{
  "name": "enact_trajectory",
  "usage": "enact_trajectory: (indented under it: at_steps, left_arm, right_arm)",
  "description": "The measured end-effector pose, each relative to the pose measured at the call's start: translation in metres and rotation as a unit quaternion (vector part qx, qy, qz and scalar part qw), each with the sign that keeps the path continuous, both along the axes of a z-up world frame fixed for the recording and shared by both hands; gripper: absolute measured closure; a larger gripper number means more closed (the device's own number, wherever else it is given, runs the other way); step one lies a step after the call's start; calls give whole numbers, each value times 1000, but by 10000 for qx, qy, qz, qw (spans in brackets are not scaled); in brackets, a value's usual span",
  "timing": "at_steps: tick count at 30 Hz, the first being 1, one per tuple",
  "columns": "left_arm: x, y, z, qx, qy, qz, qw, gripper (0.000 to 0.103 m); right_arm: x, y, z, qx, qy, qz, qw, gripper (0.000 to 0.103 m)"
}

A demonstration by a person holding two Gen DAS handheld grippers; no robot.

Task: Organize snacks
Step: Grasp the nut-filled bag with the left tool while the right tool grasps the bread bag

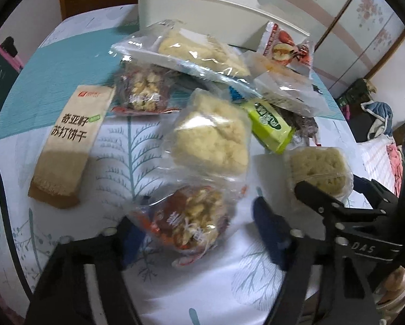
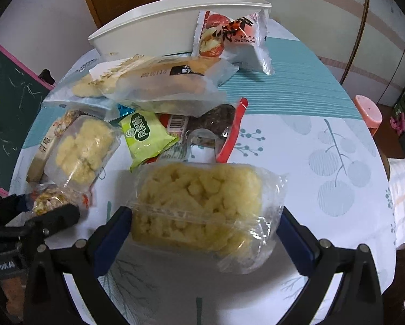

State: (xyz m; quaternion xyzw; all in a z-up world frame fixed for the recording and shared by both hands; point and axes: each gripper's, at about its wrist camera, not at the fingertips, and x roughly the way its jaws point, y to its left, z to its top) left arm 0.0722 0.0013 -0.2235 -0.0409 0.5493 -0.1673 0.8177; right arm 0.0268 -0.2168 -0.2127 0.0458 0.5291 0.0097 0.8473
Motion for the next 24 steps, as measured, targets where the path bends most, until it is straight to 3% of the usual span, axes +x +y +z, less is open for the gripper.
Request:
enact_trajectory:
  at_steps: [6,9,18,20,24]
  left_arm:
    - [1,0,1,-198,-50,7,9998,47]
    - [-1,-2,4,-199,-82,-80,9997,65]
    - [-4,-1,4,-110,-81,-7,9999,66]
    - [-6,2,5,-90,-88,21,9999,66]
    - [-9,7,12,-66,-216,69,9997,67]
  right_arm:
    - [3,12,-3,-184,20,93,9998,0]
    - [0,12,-3,-184,-66,90,9998,0]
    - [-1,12,-3,-199,-115,128,9997,2]
    - [-3,16,1,-206,-184,189,9994,21]
    - [-5,18,5,-133,-239,257,9993,26]
